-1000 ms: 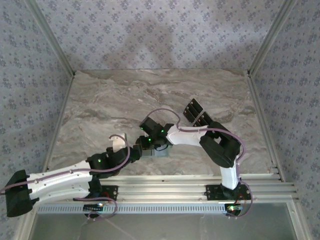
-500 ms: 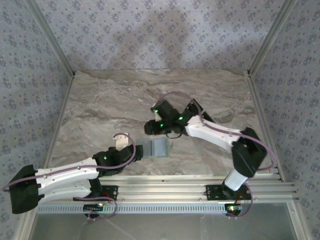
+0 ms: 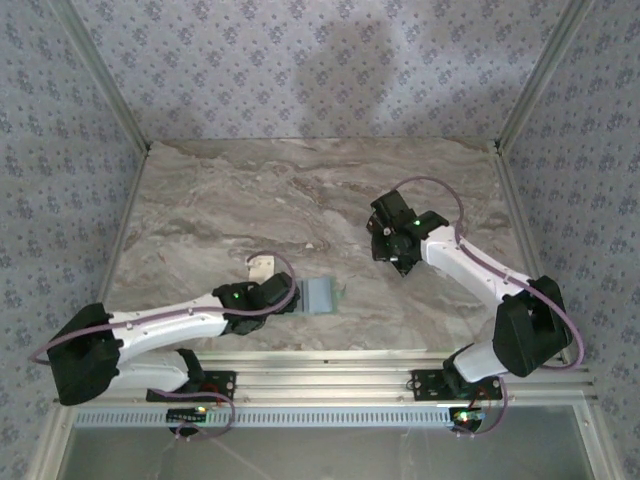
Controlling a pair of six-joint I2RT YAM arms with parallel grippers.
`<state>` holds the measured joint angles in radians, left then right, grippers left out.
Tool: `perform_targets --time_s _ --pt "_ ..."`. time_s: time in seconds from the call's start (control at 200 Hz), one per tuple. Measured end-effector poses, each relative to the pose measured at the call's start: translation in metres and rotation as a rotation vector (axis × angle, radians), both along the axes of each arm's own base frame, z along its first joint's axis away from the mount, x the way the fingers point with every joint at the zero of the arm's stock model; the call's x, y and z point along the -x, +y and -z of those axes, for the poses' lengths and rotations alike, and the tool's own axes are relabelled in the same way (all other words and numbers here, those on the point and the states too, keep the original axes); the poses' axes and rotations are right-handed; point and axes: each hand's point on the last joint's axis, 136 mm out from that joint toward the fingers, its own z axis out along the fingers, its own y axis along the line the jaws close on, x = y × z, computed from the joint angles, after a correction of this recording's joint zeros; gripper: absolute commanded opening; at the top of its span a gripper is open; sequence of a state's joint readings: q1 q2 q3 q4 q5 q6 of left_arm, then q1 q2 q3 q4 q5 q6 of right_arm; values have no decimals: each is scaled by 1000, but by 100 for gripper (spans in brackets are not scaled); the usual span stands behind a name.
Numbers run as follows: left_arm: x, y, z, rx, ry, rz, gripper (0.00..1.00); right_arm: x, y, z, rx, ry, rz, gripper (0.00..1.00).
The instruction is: Put the credit cards into the card holder
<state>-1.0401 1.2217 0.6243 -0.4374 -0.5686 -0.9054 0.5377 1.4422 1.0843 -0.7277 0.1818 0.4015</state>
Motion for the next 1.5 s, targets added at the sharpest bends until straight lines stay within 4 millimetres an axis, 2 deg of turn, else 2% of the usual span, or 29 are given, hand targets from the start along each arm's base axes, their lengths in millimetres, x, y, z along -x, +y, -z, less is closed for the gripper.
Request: perform_targets --time_s 0.165,0.405,0.869,1.499 --pt "0 2 12 -32 44 2 100 1 -19 2 107 -4 5 44" --pt "0 2 20 -46 84 6 100 1 -32 11 198 24 1 44" --pt "-1 5 26 -36 125 -4 100 -4 -37 4 261 28 -21 44" --pt "-3 8 24 -24 119 -9 100 -8 -35 30 306 102 -39 38"
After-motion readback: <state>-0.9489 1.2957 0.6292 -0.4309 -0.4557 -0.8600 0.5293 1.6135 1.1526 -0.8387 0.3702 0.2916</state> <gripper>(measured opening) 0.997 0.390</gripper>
